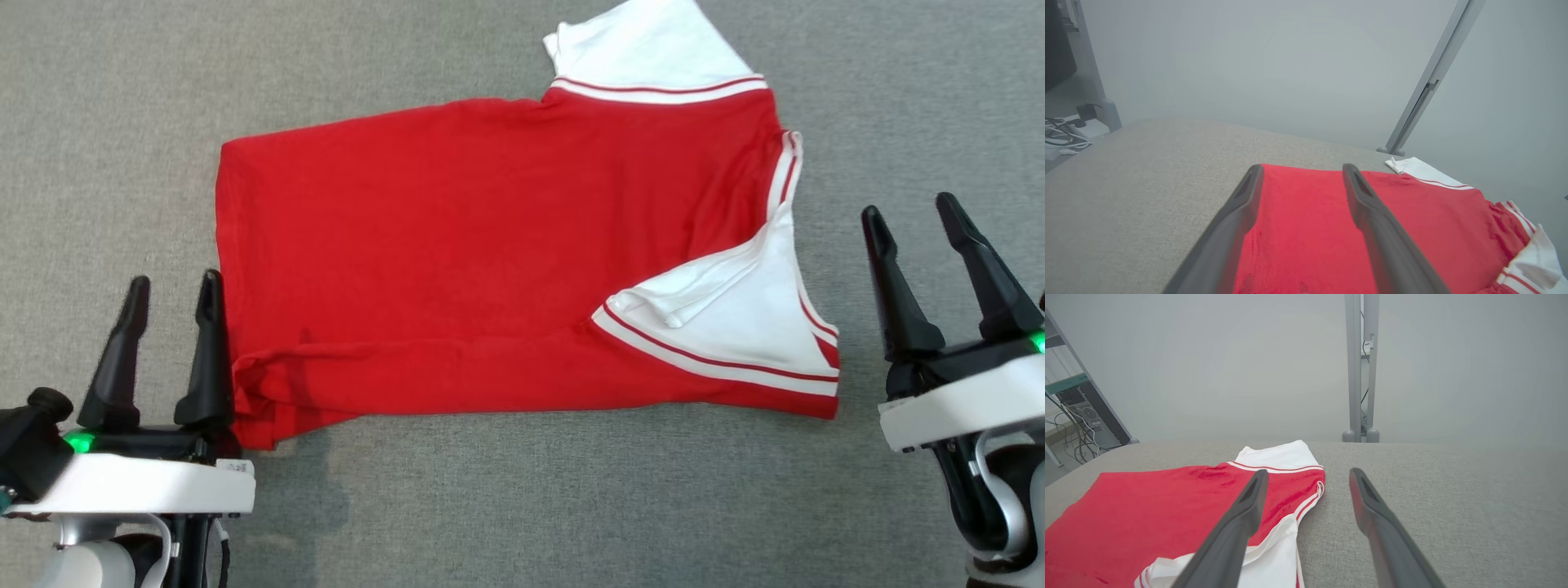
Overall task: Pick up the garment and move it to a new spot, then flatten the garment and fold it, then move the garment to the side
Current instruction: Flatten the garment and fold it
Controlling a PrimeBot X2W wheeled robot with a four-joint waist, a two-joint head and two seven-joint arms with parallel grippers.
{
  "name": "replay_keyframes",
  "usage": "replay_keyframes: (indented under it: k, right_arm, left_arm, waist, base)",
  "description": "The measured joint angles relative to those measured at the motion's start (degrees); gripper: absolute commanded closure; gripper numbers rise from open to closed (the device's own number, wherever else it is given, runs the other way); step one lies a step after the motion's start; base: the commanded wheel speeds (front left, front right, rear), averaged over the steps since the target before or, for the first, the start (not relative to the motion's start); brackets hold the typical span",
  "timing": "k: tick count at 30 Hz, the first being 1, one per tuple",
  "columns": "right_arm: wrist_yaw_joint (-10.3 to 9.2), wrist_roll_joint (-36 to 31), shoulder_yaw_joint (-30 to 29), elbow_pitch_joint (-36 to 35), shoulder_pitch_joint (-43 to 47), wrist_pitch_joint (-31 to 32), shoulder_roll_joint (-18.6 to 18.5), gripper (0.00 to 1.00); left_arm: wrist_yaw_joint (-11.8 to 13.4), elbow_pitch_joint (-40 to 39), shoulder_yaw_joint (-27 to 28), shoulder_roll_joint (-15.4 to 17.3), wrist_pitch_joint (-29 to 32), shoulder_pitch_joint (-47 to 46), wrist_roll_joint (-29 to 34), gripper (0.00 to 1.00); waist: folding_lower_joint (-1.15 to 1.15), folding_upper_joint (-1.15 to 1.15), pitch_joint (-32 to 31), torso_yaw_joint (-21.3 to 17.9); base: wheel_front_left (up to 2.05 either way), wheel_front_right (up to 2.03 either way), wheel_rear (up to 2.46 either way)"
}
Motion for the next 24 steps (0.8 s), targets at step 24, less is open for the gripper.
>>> replay_keyframes:
  k: [24]
  right_arm:
    - [0.00,-8.73,-4.44,1.40,10.65,-15.26,5.86,0.00]
  left_arm:
    - [1.57,5.80,0.07,1.21,-9.73,0.64,10.00,0.00]
  waist:
    - [0.00,0.00,-8.52,-3.23]
  base:
    - [0.00,0.00,0.00]
